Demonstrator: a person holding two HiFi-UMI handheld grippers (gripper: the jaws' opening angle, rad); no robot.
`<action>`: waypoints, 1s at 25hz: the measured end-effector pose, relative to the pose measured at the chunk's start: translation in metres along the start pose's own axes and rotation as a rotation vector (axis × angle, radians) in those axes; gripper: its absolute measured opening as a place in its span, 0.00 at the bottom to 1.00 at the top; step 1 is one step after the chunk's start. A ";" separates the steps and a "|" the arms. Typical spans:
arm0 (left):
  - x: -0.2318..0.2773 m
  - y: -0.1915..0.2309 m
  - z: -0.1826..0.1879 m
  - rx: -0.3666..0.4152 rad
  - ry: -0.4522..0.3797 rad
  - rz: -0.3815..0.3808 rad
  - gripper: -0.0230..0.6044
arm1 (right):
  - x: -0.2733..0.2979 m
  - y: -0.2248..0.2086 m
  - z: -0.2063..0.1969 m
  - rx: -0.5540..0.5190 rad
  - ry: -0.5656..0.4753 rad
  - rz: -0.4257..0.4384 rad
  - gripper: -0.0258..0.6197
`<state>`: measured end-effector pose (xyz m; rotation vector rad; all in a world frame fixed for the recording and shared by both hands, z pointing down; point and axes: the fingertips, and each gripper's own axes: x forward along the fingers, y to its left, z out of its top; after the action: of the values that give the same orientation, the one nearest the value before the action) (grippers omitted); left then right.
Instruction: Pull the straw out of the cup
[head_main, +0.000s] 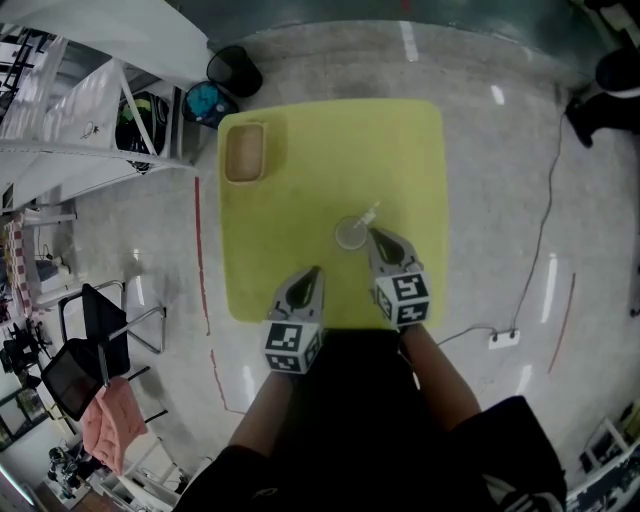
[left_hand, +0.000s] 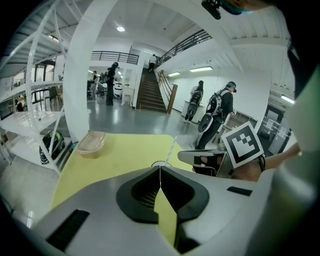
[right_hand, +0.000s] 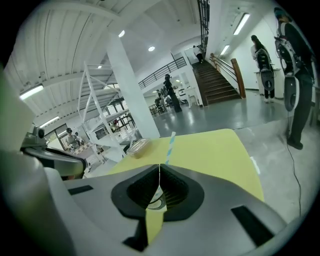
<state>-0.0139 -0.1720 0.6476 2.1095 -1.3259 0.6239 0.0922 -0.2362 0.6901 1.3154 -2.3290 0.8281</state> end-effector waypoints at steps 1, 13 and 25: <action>0.000 0.001 -0.001 0.000 0.001 0.002 0.11 | 0.001 0.000 0.000 0.017 -0.005 0.005 0.07; -0.001 0.008 -0.011 -0.005 0.020 0.010 0.11 | 0.022 0.000 -0.010 0.187 -0.022 0.041 0.11; -0.005 0.010 -0.015 -0.017 0.013 0.018 0.11 | 0.035 -0.003 -0.014 0.200 -0.008 0.013 0.22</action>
<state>-0.0266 -0.1626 0.6574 2.0788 -1.3395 0.6304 0.0772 -0.2515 0.7208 1.3849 -2.3119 1.0854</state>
